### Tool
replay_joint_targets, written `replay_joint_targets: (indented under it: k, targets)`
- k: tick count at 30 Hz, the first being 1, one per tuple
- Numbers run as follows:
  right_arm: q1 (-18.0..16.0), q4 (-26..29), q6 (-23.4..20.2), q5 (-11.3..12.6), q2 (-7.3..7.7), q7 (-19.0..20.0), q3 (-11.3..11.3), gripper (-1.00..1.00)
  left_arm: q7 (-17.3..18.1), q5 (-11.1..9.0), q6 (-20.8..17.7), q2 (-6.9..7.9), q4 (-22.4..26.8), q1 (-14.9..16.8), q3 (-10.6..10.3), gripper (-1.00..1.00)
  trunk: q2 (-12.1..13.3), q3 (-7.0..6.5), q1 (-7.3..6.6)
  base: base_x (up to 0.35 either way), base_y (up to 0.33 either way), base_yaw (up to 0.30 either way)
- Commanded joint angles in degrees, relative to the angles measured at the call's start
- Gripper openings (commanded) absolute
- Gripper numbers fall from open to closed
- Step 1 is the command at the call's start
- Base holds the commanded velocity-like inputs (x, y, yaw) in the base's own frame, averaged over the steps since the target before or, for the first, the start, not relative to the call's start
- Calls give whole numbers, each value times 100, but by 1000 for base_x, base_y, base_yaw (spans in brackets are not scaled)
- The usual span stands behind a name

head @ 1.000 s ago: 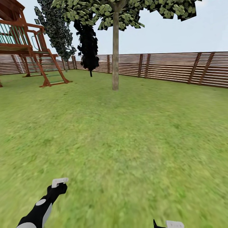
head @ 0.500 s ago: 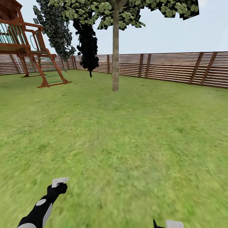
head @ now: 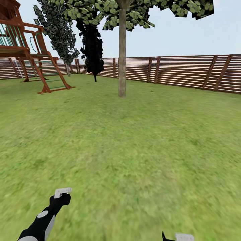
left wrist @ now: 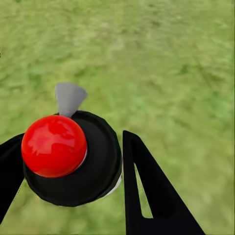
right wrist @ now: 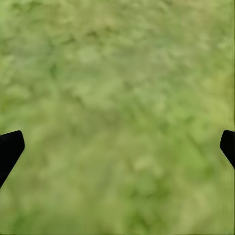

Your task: In the garden, pick up the pesticide atomizer on the floor and spray pesticide onto both trees until each tree trunk is fully covered.

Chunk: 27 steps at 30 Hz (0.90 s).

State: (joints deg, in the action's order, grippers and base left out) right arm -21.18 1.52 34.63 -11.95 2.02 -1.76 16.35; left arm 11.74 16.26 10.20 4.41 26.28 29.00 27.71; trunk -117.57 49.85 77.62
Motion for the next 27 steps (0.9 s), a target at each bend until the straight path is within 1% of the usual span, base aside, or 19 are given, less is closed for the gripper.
replay_joint_targets:
  k: [1, 6, 11, 16, 19, 27]
  targets:
    - [0, -1, 0, 0, 0, 0, 0, 100, -2, 0, -5, 11, 25, -2, 3, -100, 0, 0, 0, 338, 0, 0]
    - [0, 0, 0, 0, 0, 0, 0, 100, 0, 16, -18, 38, 8, -44, 9, -100, 0, 0, 0, 338, 0, 0]
    - [0, -2, 0, 0, 0, 0, 0, 100, 24, 31, 5, -16, -20, -108, -45, -100, 0, 0, 0, 338, 0, 0]
    - [0, -1, 0, 0, 0, 0, 0, 100, 42, 20, 8, 27, 32, -114, -9, -100, 0, 0, 0, 338, 0, 0]
    - [0, 1, 0, 0, 0, 0, 0, 100, 67, 39, 15, 27, -15, -122, -20, -100, 0, 0, 0, 338, 0, 0]
    - [0, -2, 0, 0, 0, 0, 0, 100, 57, 9, 9, 34, 60, -227, -3, -100, 0, 0, 0, 338, 0, 0]
